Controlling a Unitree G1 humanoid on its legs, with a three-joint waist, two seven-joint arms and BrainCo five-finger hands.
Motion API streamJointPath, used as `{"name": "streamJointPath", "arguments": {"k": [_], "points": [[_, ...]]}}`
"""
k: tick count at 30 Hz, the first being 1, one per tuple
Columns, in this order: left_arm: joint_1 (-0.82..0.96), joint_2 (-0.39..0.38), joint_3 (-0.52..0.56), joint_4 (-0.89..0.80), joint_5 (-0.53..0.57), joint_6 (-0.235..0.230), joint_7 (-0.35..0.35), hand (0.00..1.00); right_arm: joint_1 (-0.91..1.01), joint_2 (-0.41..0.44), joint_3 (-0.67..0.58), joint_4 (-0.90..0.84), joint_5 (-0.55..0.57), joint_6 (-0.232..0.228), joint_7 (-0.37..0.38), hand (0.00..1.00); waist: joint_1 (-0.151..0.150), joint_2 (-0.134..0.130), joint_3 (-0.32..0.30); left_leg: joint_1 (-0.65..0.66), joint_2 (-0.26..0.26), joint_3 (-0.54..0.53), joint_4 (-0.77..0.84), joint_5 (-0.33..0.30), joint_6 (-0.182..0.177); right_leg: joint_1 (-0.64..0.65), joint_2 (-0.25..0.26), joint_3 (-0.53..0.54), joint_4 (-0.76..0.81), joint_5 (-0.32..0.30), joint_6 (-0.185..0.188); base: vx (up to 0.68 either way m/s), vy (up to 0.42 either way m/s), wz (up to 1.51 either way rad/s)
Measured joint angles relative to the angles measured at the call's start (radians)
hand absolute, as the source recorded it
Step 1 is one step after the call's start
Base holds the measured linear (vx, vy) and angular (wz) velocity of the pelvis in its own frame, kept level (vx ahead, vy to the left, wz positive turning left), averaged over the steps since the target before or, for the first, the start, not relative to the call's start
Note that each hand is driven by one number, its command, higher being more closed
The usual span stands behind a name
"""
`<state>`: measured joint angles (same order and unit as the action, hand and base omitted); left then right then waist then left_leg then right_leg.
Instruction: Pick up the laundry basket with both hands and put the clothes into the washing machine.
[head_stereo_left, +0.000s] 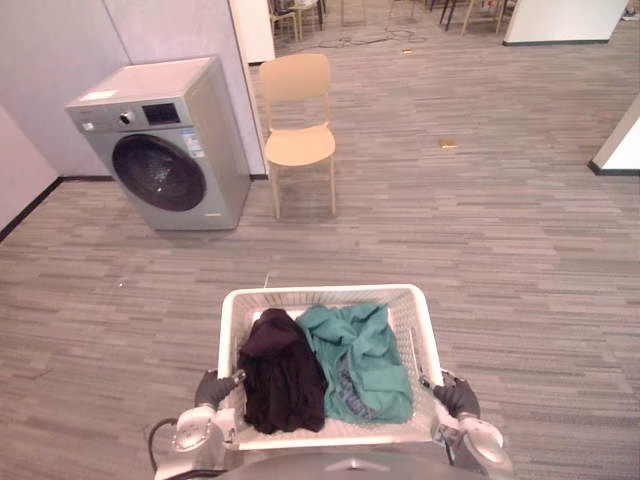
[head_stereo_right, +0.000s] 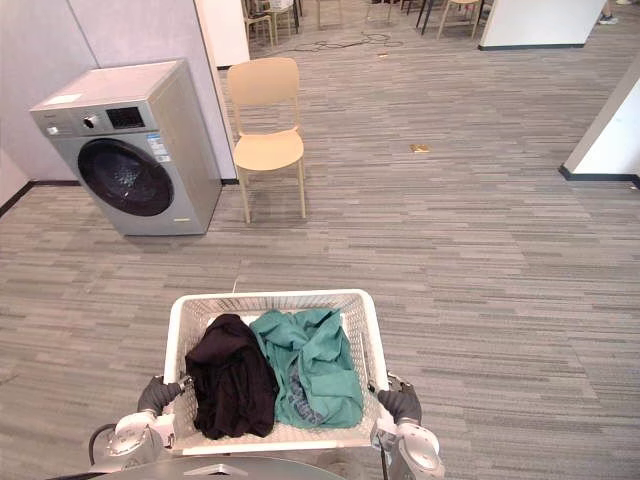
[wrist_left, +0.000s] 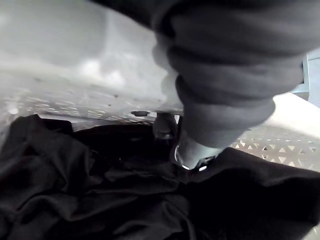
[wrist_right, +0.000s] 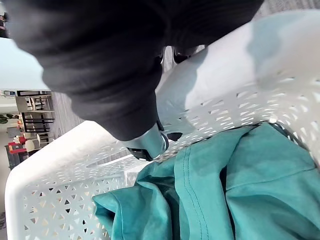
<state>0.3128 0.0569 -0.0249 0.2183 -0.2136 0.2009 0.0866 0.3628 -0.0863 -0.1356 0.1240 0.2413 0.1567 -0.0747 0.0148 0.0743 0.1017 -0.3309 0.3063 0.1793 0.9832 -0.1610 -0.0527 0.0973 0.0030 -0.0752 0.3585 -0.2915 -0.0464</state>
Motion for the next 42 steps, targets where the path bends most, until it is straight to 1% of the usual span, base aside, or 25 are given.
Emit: {"name": "streamJointPath", "arguments": {"k": [1,3,4,5,6,8,9,11,12,13,14,15,16,26,29,30,32,34,36,37,38,39,40,41,42], "points": [[0.0,0.0,0.0,0.002,0.0,0.0,0.0,1.0,-0.004,-0.001,0.0,0.006,0.0,-0.001,0.0,1.0,0.001,-0.003,0.0,0.008,-0.004,0.017,-0.1,-0.003,-0.003,0.015,-0.004,0.011,-0.01,-0.002,0.01,0.49,0.065,-0.57],[-0.001,0.0,-0.006,0.027,0.0,-0.001,0.0,1.0,0.0,-0.003,-0.001,0.024,-0.002,-0.003,0.0,1.0,0.0,-0.017,-0.006,0.062,-0.076,0.039,-0.509,0.042,-0.011,0.058,-0.036,0.041,-0.012,-0.04,0.075,0.52,0.157,-0.57],[-0.003,0.0,-0.02,0.054,0.0,-0.004,0.001,1.0,0.001,-0.012,-0.006,0.05,-0.003,-0.006,0.0,1.0,-0.005,-0.008,-0.013,0.104,-0.119,0.011,-0.705,0.176,-0.003,0.067,-0.042,0.069,0.013,-0.063,0.108,0.47,0.206,-0.56],[-0.001,-0.001,-0.03,0.065,0.0,-0.004,0.001,1.0,0.003,-0.02,-0.007,0.062,-0.004,-0.004,0.0,1.0,-0.006,0.004,-0.021,0.112,-0.129,-0.006,-0.751,0.274,0.007,0.069,-0.036,0.083,0.028,-0.073,0.122,0.47,0.234,-0.61],[-0.015,0.028,-0.034,0.109,0.001,-0.004,0.008,1.0,-0.02,0.009,-0.007,0.142,-0.006,0.002,0.0,1.0,-0.021,-0.059,-0.044,0.143,-0.176,0.012,-0.741,0.265,-0.016,0.066,-0.087,0.128,0.072,-0.083,0.136,0.37,0.167,-0.41],[-0.017,0.063,-0.041,0.119,0.001,0.001,0.012,1.0,-0.019,0.038,-0.005,0.176,-0.012,0.004,0.001,1.0,-0.052,-0.087,-0.059,0.152,-0.184,0.013,-0.747,0.242,-0.004,0.031,-0.087,0.149,0.138,-0.011,0.143,0.43,0.176,-0.15],[-0.021,0.069,-0.041,0.12,0.001,0.002,0.012,1.0,-0.016,0.044,-0.005,0.182,-0.012,0.004,0.001,1.0,-0.057,-0.085,-0.057,0.16,-0.176,0.01,-0.754,0.241,-0.002,0.013,-0.08,0.161,0.165,0.015,0.138,0.37,0.154,-0.16],[-0.038,0.073,-0.034,0.159,0.002,0.002,0.013,1.0,-0.014,0.044,-0.006,0.206,-0.01,0.002,0.005,1.0,-0.061,-0.072,-0.052,0.205,-0.166,0.011,-0.781,0.241,-0.002,-0.016,-0.092,0.18,0.14,-0.059,0.121,0.2,0.044,-0.3],[-0.047,0.074,-0.035,0.177,0.002,0.002,0.013,1.0,-0.014,0.044,-0.007,0.209,-0.008,0.002,0.006,1.0,-0.062,-0.071,-0.052,0.213,-0.167,0.012,-0.781,0.241,-0.002,-0.017,-0.097,0.179,0.107,-0.058,0.119,0.12,-0.029,-0.17],[-0.057,0.078,-0.037,0.206,0.002,0.003,0.012,1.0,-0.015,0.044,-0.006,0.21,-0.008,0.002,0.008,1.0,-0.066,-0.074,-0.053,0.218,-0.178,0.014,-0.781,0.241,-0.002,-0.032,-0.11,0.177,0.029,-0.022,0.108,0.1,-0.068,-0.03],[-0.071,0.084,-0.037,0.216,0.002,0.002,0.009,1.0,-0.016,0.044,-0.005,0.212,-0.008,0.003,0.01,1.0,-0.069,-0.091,-0.057,0.221,-0.196,0.016,-0.786,0.237,-0.008,-0.048,-0.12,0.178,-0.008,0.024,0.122,0.09,-0.08,0.03],[-0.08,0.083,-0.041,0.235,0.001,0.003,0.009,1.0,-0.019,0.039,-0.008,0.223,-0.008,0.003,0.013,1.0,-0.07,-0.078,-0.064,0.229,-0.193,0.013,-0.806,0.227,-0.022,-0.04,-0.12,0.179,-0.02,0.016,0.133,0.05,-0.054,0.06],[-0.118,0.108,-0.065,0.304,-0.012,0.002,0.013,1.0,-0.101,0.009,-0.004,0.364,0.008,0.021,0.044,1.0,-0.053,-0.089,-0.07,0.281,-0.245,0.005,-1.061,0.317,-0.02,-0.043,-0.14,0.196,-0.192,0.05,0.167,0.01,-0.017,0.05],[-0.141,0.107,-0.063,0.327,-0.012,-0.003,0.011,1.0,-0.135,0.003,-0.026,0.409,0.009,0.015,0.054,1.0,-0.054,-0.084,-0.047,0.28,-0.236,0.014,-1.062,0.315,-0.022,-0.043,-0.136,0.192,-0.208,0.061,0.164,0.0,0.0,-0.03],[-0.171,0.102,-0.05,0.347,-0.012,-0.005,0.009,1.0,-0.17,-0.002,-0.039,0.445,0.009,0.014,0.074,1.0,-0.053,-0.085,-0.023,0.257,-0.226,0.02,-1.045,0.297,-0.027,-0.051,-0.132,0.188,-0.233,0.073,0.162,-0.01,-0.005,-0.03],[-0.189,0.102,-0.046,0.345,-0.012,-0.007,0.008,1.0,-0.187,-0.004,-0.048,0.453,0.009,0.016,0.082,1.0,-0.052,-0.083,-0.014,0.202,-0.218,0.02,-0.976,0.271,-0.021,-0.066,-0.131,0.182,-0.244,0.083,0.161,0.0,0.007,0.06],[-0.221,0.102,-0.037,0.341,-0.012,-0.022,0.005,1.0,-0.233,-0.007,-0.069,0.468,0.009,0.015,0.09,1.0,-0.049,-0.074,0.029,0.119,-0.195,0.018,-0.815,0.192,-0.017,-0.068,-0.132,0.179,-0.254,0.091,0.165,0.03,0.043,-0.01],[-0.232,0.093,-0.035,0.318,-0.019,-0.026,0.003,1.0,-0.274,-0.016,-0.085,0.481,0.009,0.015,0.09,1.0,-0.046,-0.066,0.044,0.03,-0.177,0.016,-0.602,0.054,0.01,-0.064,-0.142,0.174,-0.245,0.064,0.18,0.1,0.13,-0.11],[-0.221,0.083,-0.038,0.301,-0.02,-0.026,0.002,1.0,-0.269,-0.02,-0.09,0.48,0.009,0.011,0.092,1.0,-0.044,-0.073,0.043,0.03,-0.211,0.023,-0.541,-0.013,0.029,-0.052,-0.184,0.158,-0.188,0.032,0.21,0.21,0.145,0.14],[-0.221,0.066,-0.04,0.308,-0.02,-0.026,0.003,1.0,-0.268,-0.031,-0.102,0.481,0.009,0.007,0.094,1.0,-0.05,-0.067,0.046,0.03,-0.238,0.011,-0.53,-0.044,0.041,-0.11,-0.195,0.115,-0.013,0.02,0.228,0.34,0.199,0.6],[-0.218,0.066,-0.049,0.307,-0.019,-0.023,0.008,1.0,-0.256,-0.02,-0.118,0.48,0.013,-0.001,0.094,1.0,-0.056,-0.06,0.048,0.07,-0.273,-0.018,-0.548,-0.056,0.056,-0.235,-0.226,0.064,0.293,0.085,0.178,0.35,0.209,0.68],[-0.224,0.074,-0.052,0.306,-0.019,-0.021,0.007,1.0,-0.256,-0.009,-0.123,0.467,0.037,-0.017,0.101,1.0,-0.057,-0.063,0.055,0.099,-0.287,-0.036,-0.564,-0.056,0.062,-0.27,-0.237,0.065,0.394,0.142,0.163,0.32,0.203,0.63],[-0.222,0.082,-0.049,0.305,-0.023,-0.018,0.009,1.0,-0.26,-0.002,-0.119,0.449,0.037,-0.021,0.101,1.0,-0.061,-0.072,0.065,0.133,-0.294,-0.047,-0.582,-0.061,0.074,-0.303,-0.244,0.072,0.484,0.168,0.169,0.31,0.108,0.72],[-0.221,0.098,-0.041,0.305,-0.042,-0.015,0.008,1.0,-0.265,0.006,-0.098,0.434,0.039,-0.023,0.113,1.0,-0.055,-0.081,0.088,0.201,-0.309,-0.089,-0.613,-0.083,0.094,-0.355,-0.218,0.053,0.648,0.113,0.155,0.4,0.079,0.75],[-0.22,0.101,-0.038,0.304,-0.045,-0.015,0.007,1.0,-0.265,0.009,-0.095,0.431,0.039,-0.024,0.118,1.0,-0.051,-0.086,0.088,0.231,-0.314,-0.106,-0.635,-0.088,0.098,-0.374,-0.207,0.03,0.671,0.087,0.142,0.5,0.056,0.92]]}}
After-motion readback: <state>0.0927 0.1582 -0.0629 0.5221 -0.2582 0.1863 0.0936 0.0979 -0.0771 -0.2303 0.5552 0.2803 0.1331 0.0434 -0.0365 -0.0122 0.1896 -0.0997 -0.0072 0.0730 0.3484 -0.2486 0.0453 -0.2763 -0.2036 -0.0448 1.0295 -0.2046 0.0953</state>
